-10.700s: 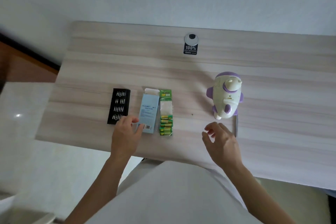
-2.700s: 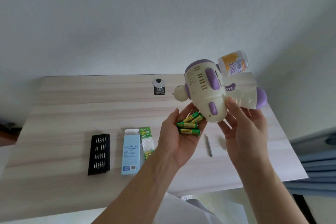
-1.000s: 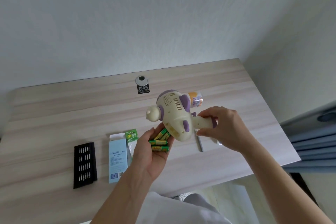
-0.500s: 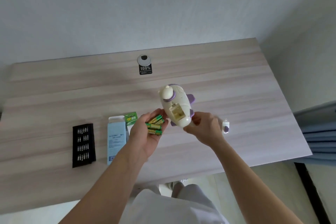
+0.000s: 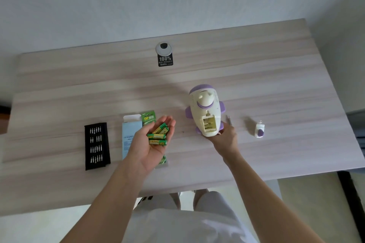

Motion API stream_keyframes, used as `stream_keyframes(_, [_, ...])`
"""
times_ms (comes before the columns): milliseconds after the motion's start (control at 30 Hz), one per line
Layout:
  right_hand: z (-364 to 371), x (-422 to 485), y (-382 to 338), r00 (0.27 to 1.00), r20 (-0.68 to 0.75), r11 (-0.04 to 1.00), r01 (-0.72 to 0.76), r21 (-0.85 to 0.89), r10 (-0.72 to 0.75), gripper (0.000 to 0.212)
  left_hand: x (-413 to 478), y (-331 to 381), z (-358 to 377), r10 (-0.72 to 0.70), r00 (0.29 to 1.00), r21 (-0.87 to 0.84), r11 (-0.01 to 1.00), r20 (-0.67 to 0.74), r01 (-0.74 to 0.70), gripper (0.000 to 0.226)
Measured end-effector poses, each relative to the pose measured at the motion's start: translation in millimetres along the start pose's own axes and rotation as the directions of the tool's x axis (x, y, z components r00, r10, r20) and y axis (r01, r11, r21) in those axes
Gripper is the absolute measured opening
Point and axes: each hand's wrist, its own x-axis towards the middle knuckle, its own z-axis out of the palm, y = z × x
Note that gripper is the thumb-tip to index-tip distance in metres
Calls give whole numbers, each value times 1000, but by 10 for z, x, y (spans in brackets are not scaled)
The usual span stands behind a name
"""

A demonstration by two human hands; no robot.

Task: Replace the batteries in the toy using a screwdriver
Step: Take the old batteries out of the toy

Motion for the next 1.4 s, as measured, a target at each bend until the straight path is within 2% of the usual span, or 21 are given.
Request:
stream_keyframes(333, [-35, -80, 32, 999, 37, 989, 9, 149, -14, 21, -46, -86, -104, -24, 999, 54, 998, -34, 26, 26])
stream_keyframes(467, [-189, -179, 102, 996, 46, 982, 68, 175, -77, 38, -64, -133, -58, -35, 999, 87, 995, -35, 38, 25])
stream_keyframes(567, [-371, -324, 169, 997, 26, 992, 67, 110, -70, 58, -76, -183, 5, -64, 998, 89, 994, -24, 66, 24])
stream_keyframes(667, [-557, -516, 190, 994, -23, 993, 104, 55, -103, 63, -117, -240, 96, -93, 996, 96, 991, 4, 92, 24])
stream_keyframes(733, [-667, -650, 116, 984, -70, 986, 164, 2, -163, 59, -155, -279, 189, -100, 995, 88, 991, 27, 98, 24])
stream_keyframes(833, [-753, -816, -184, 924, -165, 934, 323, -151, -346, 44, -236, -328, 363, -101, 992, 82, 992, 82, 95, 22])
stream_keyframes(900, [-729, -897, -513, 908, -189, 927, 358, -112, -373, 25, -320, -348, 482, -87, 989, 74, 994, 117, 79, 20])
stream_keyframes(967, [-633, -946, -826, 929, -123, 938, 345, -46, -348, 15, -408, -353, 582, -56, 988, 67, 997, 142, 47, 20])
stream_keyframes(1067, [-419, -962, -1089, 942, 50, 942, 334, -23, -333, 26, -492, -330, 665, 1, 987, 23, 1000, 159, -5, 22])
stream_keyframes(1167, [-180, -969, -1224, 943, 155, 955, 286, 74, -295, 22, -551, -300, 650, 80, 984, 13, 996, 157, -84, 23])
stream_keyframes(1400, [288, -936, -1265, 918, 284, 960, 279, 32, -276, 22, -674, -249, 392, 331, 944, -58, 942, 1, -330, 28])
